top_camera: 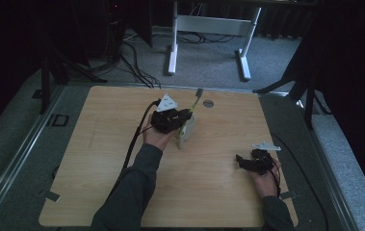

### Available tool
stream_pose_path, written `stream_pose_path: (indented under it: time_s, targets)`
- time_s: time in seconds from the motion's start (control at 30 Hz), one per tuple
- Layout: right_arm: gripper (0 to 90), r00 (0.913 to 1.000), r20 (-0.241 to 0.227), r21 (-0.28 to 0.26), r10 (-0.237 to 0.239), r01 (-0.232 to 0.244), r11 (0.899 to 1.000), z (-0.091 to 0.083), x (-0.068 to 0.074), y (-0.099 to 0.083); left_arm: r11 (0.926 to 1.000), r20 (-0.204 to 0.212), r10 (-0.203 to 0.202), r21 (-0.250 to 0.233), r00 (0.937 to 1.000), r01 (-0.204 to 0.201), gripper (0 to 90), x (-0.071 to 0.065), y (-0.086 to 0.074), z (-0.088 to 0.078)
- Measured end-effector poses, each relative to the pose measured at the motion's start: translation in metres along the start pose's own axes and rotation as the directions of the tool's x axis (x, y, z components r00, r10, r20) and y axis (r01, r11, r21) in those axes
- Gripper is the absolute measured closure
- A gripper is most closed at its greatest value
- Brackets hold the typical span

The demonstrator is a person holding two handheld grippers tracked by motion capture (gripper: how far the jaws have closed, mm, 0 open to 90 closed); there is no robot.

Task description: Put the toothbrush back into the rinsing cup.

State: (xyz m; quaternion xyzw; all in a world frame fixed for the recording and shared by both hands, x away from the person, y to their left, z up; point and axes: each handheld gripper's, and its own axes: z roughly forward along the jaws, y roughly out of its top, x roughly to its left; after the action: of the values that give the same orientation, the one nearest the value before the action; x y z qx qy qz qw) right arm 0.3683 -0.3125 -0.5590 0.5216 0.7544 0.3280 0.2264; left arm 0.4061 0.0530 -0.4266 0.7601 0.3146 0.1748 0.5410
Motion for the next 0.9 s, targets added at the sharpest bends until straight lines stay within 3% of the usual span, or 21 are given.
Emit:
stream_pose_path:
  time_s: [0.9]
  targets:
    - [21.7, 1.0, 0.0, 0.0, 0.0, 0.0, 1.0, 0.0, 0.0, 0.0, 0.9963, -0.019, -0.031, -0.081, 0.9993, 0.03, 79.2, 0.0044, -0.0054, -0.0007]
